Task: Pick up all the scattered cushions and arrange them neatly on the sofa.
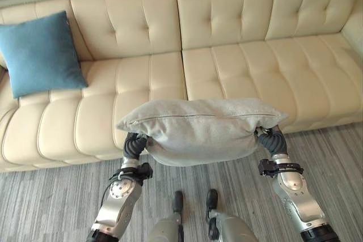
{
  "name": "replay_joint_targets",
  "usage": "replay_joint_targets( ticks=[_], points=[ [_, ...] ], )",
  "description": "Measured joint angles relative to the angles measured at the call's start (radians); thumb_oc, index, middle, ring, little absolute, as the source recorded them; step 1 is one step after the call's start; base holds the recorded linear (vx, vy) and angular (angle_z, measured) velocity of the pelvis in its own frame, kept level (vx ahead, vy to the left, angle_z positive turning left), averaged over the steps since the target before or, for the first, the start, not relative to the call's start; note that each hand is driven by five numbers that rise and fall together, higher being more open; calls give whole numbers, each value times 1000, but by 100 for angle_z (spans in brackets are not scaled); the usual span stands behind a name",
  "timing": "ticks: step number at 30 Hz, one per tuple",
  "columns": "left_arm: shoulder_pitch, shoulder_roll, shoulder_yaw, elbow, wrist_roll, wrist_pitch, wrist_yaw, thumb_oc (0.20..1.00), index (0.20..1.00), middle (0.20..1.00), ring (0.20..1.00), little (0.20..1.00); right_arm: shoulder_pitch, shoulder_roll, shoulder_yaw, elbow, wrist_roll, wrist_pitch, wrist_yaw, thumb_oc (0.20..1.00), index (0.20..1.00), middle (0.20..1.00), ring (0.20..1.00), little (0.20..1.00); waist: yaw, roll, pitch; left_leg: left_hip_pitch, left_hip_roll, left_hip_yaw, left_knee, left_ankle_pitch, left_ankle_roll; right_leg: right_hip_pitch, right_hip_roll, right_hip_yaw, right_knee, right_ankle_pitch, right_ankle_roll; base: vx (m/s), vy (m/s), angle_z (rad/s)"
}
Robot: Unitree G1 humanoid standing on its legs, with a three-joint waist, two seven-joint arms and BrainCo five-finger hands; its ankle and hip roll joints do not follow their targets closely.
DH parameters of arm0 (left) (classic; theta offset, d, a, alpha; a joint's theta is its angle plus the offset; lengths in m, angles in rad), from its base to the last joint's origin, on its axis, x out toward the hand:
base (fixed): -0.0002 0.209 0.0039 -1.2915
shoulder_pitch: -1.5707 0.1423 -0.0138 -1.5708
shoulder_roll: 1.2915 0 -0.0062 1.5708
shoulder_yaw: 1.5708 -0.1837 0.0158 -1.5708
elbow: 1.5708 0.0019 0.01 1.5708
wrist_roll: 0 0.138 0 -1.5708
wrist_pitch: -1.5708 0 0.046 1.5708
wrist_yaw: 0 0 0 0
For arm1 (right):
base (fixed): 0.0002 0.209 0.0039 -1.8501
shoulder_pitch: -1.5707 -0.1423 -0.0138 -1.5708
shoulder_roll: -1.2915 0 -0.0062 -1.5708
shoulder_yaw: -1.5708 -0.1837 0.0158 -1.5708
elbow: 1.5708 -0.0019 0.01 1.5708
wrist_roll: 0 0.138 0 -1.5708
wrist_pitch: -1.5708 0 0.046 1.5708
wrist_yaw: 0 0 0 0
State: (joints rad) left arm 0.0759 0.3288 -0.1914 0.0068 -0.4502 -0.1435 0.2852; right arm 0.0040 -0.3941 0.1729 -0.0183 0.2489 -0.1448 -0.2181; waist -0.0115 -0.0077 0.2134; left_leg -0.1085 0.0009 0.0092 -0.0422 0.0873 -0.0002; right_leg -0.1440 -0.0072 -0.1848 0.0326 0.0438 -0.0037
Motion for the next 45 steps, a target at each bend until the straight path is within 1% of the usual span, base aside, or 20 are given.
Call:
replay_joint_targets(
  ticks=[3,5,8,11,14,17,19,20,22,23,25,26,28,32,34,35,36,37,39,45],
  points=[
    [6,-8,0,4,-1,13,0,200,200,200,200,200,1,-4,3,6,-14,27,2,200,200,200,200,200,22,0,1,-21,3,0,60,-7,-12,8,4,-2,-2,-3,-9,25,-96,6],
    [12,-17,-2,20,-1,25,-1,200,200,200,200,200,8,-12,5,6,-19,56,4,200,200,200,200,200,30,-11,11,-84,-19,-2,218,-10,-17,36,-19,-5,-7,-7,-32,26,-18,13],
    [33,-30,0,25,-1,27,-4,200,200,200,200,200,14,-34,12,-6,-36,66,10,200,200,200,200,200,43,-2,20,-138,-20,-22,326,-49,-62,70,-19,-3,-29,-24,-55,158,21,4],
    [32,-39,5,25,-1,34,-4,200,200,200,200,200,13,-36,9,-24,-42,68,11,200,200,200,200,200,46,-9,27,-176,-11,-27,215,-52,-62,67,-16,2,-45,-23,-56,263,89,5],
    [26,-42,7,24,10,50,-3,200,200,200,200,200,2,-35,1,-27,-46,69,-1,200,200,200,200,200,62,-13,33,-223,41,-23,14,-19,-90,70,4,24,-75,-22,-57,279,109,-8],
    [26,-46,9,21,38,54,0,200,200,200,200,200,-1,-35,1,-33,-54,70,-13,200,200,200,200,200,87,-2,32,-229,82,13,-37,-5,-95,101,18,61,-88,-26,-46,374,192,-43],
    [25,-47,7,15,39,56,4,200,200,200,200,200,0,-32,2,-48,-55,81,-16,200,200,200,200,200,89,13,26,-203,85,16,-11,2,-81,135,17,80,-91,-45,-16,359,234,-49],
    [23,-46,4,5,40,56,4,200,200,200,200,200,7,-35,-5,-77,-55,84,-19,200,200,200,200,200,84,29,16,-177,80,14,-12,34,-54,141,11,100,-66,-77,14,181,128,-44],
    [18,-34,6,-13,40,57,5,200,200,200,200,200,12,-33,-10,-119,-57,87,-19,200,200,200,200,200,85,22,14,-158,62,65,-5,90,-8,124,-33,107,9,-129,50,167,133,-39],
    [11,-16,7,-24,40,58,5,200,200,200,200,200,16,-25,-14,-155,-74,88,-19,200,200,200,200,200,72,0,11,-142,11,86,13,89,45,117,-91,107,81,-171,101,261,231,-6],
    [-9,-1,4,-31,40,61,6,200,200,200,200,200,8,-22,-22,-178,-80,88,-19,200,200,200,200,200,56,-12,5,-123,-29,104,17,65,69,77,-135,113,205,-199,128,173,169,4],
    [-12,8,9,-41,41,60,11,200,200,200,200,200,-11,-5,-26,-183,-91,88,-19,200,200,200,200,200,63,-12,4,-111,-33,123,19,78,81,-12,-161,133,413,-230,161,122,96,-3],
    [-39,36,8,-42,48,60,12,200,200,200,200,200,-11,6,-30,-184,-94,88,-19,200,200,200,200,200,57,-16,4,-82,-41,110,16,58,106,-66,-174,136,554,-238,174,145,72,10],
    [-46,54,21,-43,78,59,12,200,200,200,200,200,-32,10,-27,-183,-94,89,-16,200,200,200,200,200,51,-15,5,-27,-33,95,-1,38,112,-91,-172,127,452,-254,158,143,-36,6],
    [-49,57,19,-43,78,59,11,200,200,200,200,200,-30,12,-27,-181,-94,88,-18,200,200,200,200,200,39,-23,3,-10,-33,85,1,38,113,-100,-172,130,367,-221,155,169,-133,11],
    [-49,49,23,-39,80,57,11,200,200,200,200,200,-41,16,-27,-175,-101,87,-18,200,200,200,200,200,37,-19,2,-10,-13,78,0,18,106,-120,-142,151,237,-191,179,154,-129,6],
    [-50,47,32,-38,82,57,11,200,200,200,200,200,-40,14,-24,-171,-107,87,-21,200,200,200,200,200,34,-26,1,-9,-10,69,-6,21,94,-121,-135,166,130,-126,168,255,-207,37],
    [-47,49,29,-29,87,59,11,200,200,200,200,200,-40,21,-22,-144,-112,88,-21,200,200,200,200,200,15,-60,-4,21,-28,47,-29,24,65,-76,-142,188,0,-29,160,200,-137,47],
    [-32,39,28,-26,111,60,17,200,200,200,200,200,-50,35,-11,-109,-113,91,-23,200,200,200,200,200,20,-93,-13,58,-36,41,-37,2,35,-40,-152,185,-24,68,129,183,-112,27],
    [-134,16,-2,35,126,60,84,200,200,200,200,200,-218,-41,52,-16,-123,109,-77,200,200,200,200,200,18,-64,-45,22,43,7,-38,11,-18,-23,-71,132,-111,127,84,101,-60,7]
  ],
)
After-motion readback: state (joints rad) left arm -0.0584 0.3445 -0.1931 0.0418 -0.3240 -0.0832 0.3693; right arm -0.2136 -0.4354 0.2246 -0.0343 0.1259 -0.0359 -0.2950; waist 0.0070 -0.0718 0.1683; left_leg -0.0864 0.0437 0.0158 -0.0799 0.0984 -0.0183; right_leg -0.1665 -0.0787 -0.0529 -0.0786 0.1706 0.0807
